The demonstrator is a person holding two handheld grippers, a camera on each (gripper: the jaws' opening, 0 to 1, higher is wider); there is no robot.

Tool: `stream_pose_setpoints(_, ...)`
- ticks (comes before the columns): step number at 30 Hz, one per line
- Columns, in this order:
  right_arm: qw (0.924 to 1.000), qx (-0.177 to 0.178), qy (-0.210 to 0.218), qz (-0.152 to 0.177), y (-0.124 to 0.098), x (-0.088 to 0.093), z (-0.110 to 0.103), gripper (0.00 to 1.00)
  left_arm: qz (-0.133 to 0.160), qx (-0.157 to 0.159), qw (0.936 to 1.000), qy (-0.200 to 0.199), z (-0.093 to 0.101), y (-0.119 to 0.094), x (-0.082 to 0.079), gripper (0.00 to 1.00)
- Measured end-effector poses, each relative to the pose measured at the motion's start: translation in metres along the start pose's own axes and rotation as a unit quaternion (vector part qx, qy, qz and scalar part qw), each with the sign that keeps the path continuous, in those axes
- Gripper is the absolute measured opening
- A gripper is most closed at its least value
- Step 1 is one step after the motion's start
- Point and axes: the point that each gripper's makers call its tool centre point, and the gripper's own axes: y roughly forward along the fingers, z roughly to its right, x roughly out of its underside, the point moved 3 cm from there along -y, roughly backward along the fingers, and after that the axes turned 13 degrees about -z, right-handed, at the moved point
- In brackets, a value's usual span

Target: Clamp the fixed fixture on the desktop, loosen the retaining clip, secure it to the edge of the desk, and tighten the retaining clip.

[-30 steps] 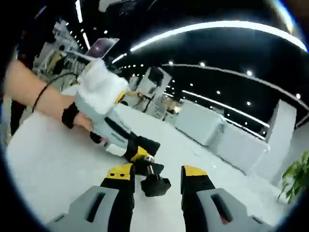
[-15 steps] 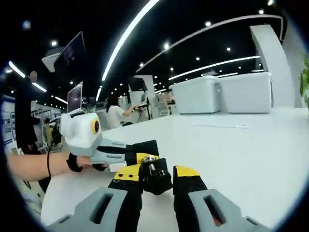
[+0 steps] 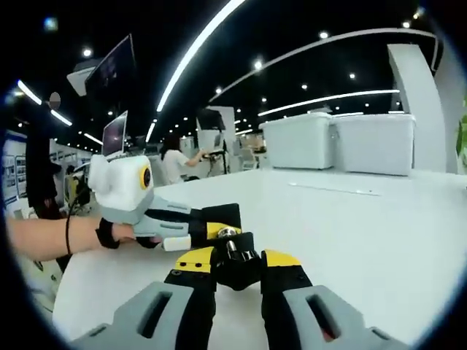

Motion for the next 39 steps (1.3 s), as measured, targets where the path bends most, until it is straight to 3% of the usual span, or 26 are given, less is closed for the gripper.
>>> stream_pose_setpoints(6,0.9984,0.024,-0.051,0.000,0.000,-0.002,-0.001,0.22,0.000,-0.001,1.0000,0.000,0.000,0.000,0.000,0.07)
stream_pose_setpoints(12,0.9859,0.065,-0.154,-0.002,-0.003,-0.002,-0.009,0.22,0.000,-0.002,1.0000,-0.001,0.000,0.000,0.000,0.07)
stream_pose_setpoints(17,0.9811,0.073,-0.179,-0.002,-0.003,0.000,-0.013,0.22,0.000,-0.002,1.0000,0.000,0.000,0.000,0.000,0.07)
stream_pose_setpoints(21,0.9658,0.096,-0.241,-0.005,-0.003,-0.001,-0.015,0.22,0.000,-0.002,1.0000,0.000,0.001,0.000,0.000,0.07)
stream_pose_setpoints(25,0.9649,0.096,-0.244,-0.003,-0.002,-0.001,-0.014,0.22,0.000,-0.002,1.0000,0.000,0.001,0.000,0.000,0.07)
stream_pose_setpoints(26,0.9626,0.099,-0.252,-0.004,-0.002,-0.001,-0.014,0.22,0.000,-0.002,1.0000,0.000,0.001,0.000,0.000,0.07)
stream_pose_setpoints(27,0.9551,0.107,-0.276,-0.005,-0.002,-0.002,-0.014,0.22,0.000,-0.002,1.0000,0.000,0.001,0.000,0.000,0.07)
stream_pose_setpoints(30,0.9477,0.116,-0.298,-0.005,-0.001,0.000,-0.016,0.22,0.000,-0.002,1.0000,0.000,0.001,-0.001,0.001,0.07)
stream_pose_setpoints(36,0.9483,0.115,-0.296,-0.004,-0.002,0.000,-0.015,0.22,0.000,-0.002,1.0000,0.000,0.001,-0.001,0.001,0.07)
stream_pose_setpoints(39,0.9384,0.129,-0.321,-0.006,0.000,0.000,-0.013,0.22,0.000,-0.002,1.0000,0.000,0.002,-0.001,0.001,0.07)
